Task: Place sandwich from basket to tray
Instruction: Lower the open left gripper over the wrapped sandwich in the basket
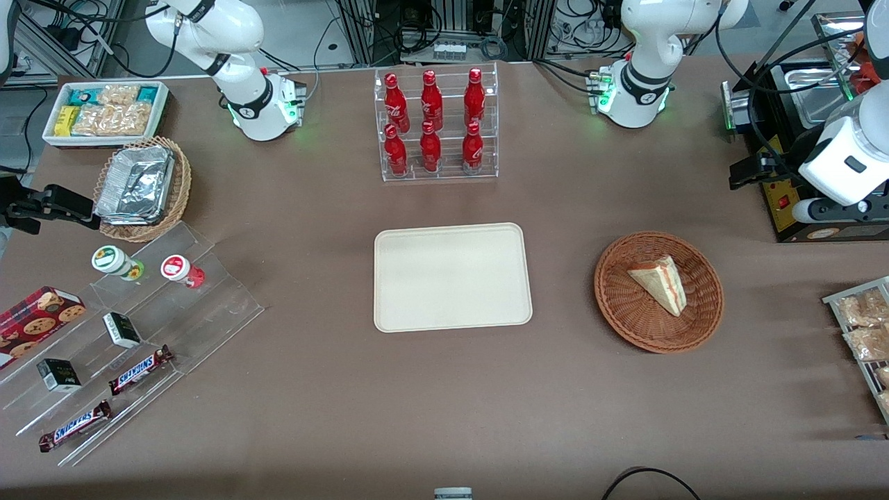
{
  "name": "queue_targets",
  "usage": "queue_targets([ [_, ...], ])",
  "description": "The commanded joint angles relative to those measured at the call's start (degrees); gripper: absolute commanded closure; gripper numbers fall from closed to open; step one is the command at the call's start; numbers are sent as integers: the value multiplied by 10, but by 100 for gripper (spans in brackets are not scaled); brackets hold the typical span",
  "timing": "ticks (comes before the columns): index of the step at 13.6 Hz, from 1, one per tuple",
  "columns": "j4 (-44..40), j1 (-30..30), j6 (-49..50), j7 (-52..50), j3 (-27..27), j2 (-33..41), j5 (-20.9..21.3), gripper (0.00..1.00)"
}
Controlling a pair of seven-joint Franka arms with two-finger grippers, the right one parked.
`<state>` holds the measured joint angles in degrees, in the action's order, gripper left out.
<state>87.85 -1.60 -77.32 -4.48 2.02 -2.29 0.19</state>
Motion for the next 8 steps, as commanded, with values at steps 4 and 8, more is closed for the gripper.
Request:
queue_targets([
  [4,9,-4,-30,7,2,-3,8,0],
  [8,78,-3,-89,6,2,-6,9,0],
])
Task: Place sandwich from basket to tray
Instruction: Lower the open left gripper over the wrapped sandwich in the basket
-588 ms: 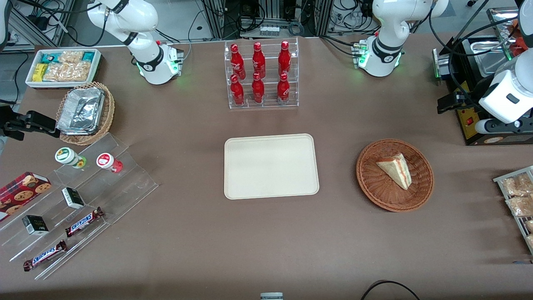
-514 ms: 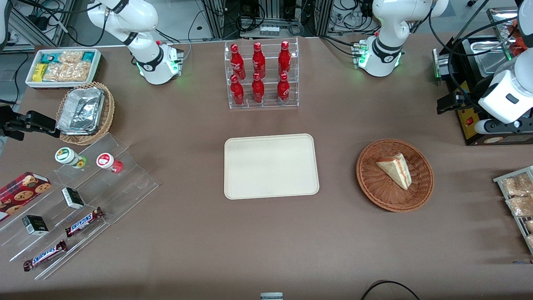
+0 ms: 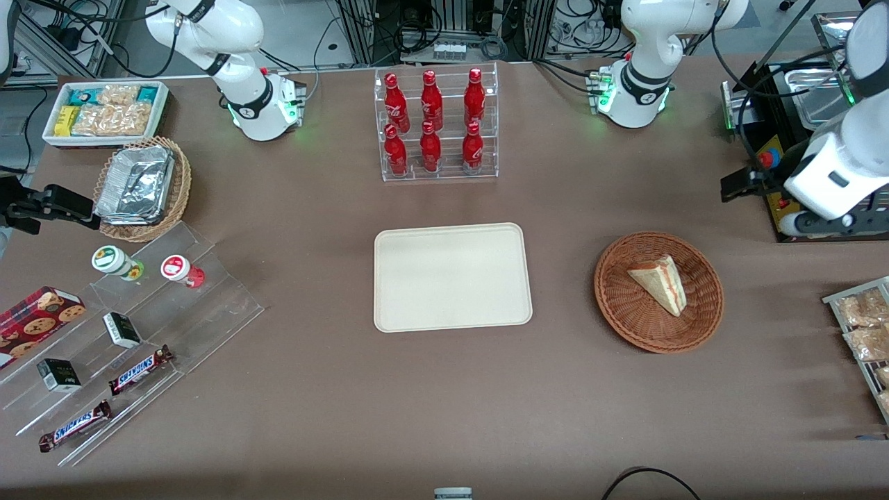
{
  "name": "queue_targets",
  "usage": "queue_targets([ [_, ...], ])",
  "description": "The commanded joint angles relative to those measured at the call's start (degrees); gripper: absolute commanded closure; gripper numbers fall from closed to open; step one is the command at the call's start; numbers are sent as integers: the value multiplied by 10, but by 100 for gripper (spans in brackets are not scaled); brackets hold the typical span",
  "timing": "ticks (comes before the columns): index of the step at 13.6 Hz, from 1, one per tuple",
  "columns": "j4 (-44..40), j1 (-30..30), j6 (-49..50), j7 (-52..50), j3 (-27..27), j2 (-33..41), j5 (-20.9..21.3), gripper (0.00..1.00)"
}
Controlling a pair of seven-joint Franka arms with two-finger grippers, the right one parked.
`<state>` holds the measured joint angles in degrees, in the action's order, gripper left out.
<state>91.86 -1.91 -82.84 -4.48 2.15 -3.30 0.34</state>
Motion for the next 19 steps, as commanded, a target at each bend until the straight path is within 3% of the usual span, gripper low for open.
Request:
queue_targets([
  [1,52,-1,-49,6,1,1,7,0],
  [12,197,6,-282,-4,-3,-63,12,0],
  [19,239,2,-352,-139,-3,-94,12,0],
])
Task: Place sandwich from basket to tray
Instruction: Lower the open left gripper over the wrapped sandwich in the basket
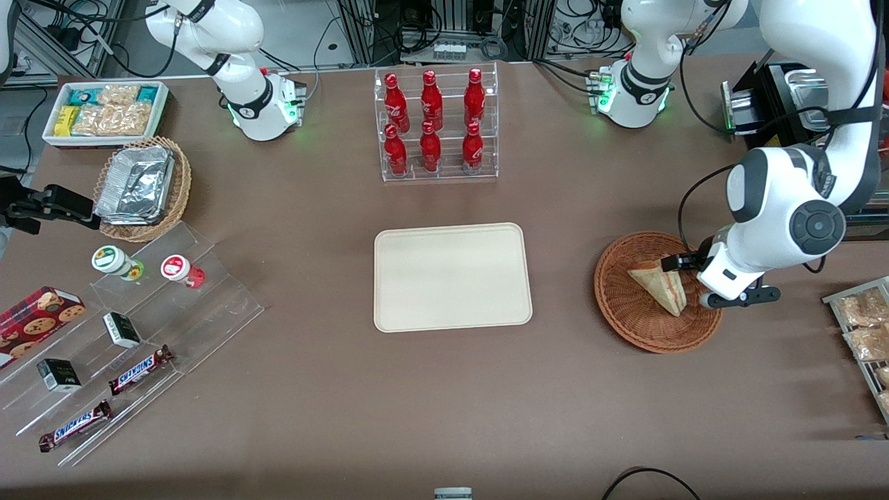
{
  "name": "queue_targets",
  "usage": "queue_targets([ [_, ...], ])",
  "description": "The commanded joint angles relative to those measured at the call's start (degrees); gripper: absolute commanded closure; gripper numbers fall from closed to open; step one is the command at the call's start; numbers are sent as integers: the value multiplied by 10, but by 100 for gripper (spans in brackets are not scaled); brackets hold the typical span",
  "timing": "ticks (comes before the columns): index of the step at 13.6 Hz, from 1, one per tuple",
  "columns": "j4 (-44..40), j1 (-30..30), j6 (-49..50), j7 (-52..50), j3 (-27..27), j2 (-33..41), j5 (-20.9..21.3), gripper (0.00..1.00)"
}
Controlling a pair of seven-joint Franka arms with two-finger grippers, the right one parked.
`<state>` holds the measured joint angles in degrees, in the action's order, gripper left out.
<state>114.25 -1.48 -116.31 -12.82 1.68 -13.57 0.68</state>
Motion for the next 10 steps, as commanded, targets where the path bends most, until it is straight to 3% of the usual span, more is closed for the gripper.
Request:
queue_targets([
  [1,17,-5,-20,-100,3,7,9,0],
  [6,45,-20,-76,-286,3,5,9,0],
  [10,57,-20,-110,-308,3,2,6,0],
])
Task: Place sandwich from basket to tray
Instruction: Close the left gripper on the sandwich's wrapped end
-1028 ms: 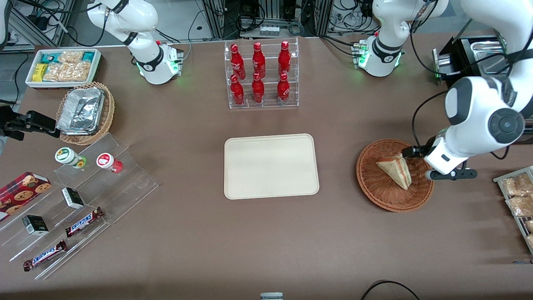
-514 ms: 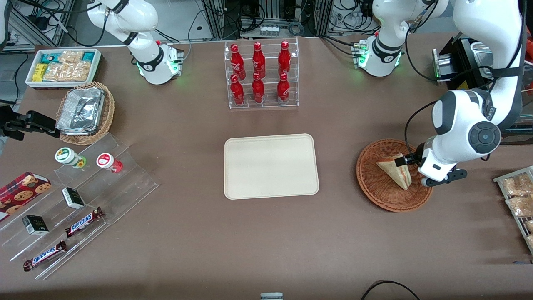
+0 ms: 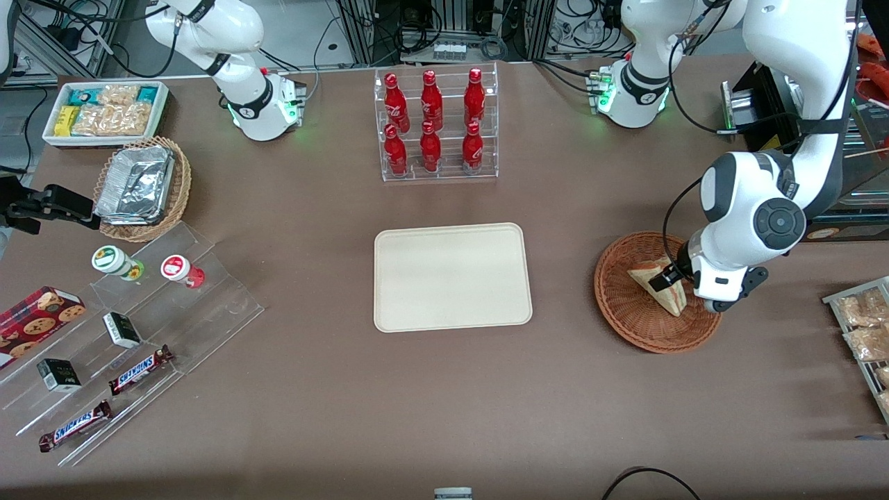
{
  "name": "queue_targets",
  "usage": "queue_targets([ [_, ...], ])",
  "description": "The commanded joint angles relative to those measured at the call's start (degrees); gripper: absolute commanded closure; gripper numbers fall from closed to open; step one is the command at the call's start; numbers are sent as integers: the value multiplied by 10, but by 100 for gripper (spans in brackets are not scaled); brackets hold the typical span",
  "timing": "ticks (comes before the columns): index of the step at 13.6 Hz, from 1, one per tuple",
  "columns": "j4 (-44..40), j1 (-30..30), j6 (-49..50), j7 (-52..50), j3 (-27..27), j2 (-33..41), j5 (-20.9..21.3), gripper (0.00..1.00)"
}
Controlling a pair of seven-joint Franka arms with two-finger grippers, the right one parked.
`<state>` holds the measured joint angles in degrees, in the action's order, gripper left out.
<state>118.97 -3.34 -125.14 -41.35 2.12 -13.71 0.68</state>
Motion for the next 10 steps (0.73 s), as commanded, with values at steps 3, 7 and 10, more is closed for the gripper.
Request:
queue_targets([
  [3,42,-2,-71,-58,-1,4,7,0],
  [7,57,-1,-96,-65,-1,-3,7,0],
  [10,57,-2,-96,-65,-1,-17,7,0],
])
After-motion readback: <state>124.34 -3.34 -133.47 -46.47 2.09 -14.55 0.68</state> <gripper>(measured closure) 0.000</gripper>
